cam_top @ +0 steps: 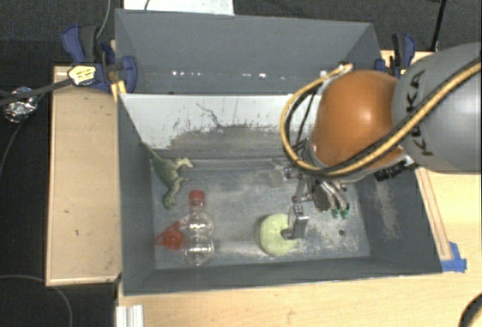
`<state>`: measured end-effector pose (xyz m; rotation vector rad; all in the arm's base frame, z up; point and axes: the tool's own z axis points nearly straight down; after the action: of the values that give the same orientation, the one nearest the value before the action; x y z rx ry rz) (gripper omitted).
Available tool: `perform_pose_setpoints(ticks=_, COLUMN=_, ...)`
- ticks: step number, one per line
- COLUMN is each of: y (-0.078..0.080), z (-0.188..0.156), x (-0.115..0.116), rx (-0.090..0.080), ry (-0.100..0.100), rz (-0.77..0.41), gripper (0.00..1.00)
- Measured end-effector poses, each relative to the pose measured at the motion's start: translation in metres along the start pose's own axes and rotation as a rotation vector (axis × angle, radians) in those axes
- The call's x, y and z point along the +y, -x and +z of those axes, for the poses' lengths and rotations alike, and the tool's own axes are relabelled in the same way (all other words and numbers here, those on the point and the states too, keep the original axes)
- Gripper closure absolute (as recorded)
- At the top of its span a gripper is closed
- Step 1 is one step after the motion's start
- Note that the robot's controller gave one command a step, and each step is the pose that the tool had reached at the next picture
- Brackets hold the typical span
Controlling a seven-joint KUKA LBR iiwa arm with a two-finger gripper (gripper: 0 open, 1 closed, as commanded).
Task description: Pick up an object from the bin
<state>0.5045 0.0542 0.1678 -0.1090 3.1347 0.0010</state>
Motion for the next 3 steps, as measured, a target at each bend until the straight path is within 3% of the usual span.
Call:
perform_pose_setpoints(ticks=1, y=-0.001, z=0.04, x=-0.004, rx=0.007, ry=0.001, rz=-0.084, gripper=0.0)
perform_pose_setpoints(ticks=2, y=-0.008, z=0.068, x=-0.013, rx=-0.004, ry=0.001, rz=-0.135, gripper=0.0)
perform_pose_setpoints(ticks=3, y=-0.022, z=0.097, x=-0.032, rx=0.007, ry=0.003, rz=-0.302, gripper=1.0)
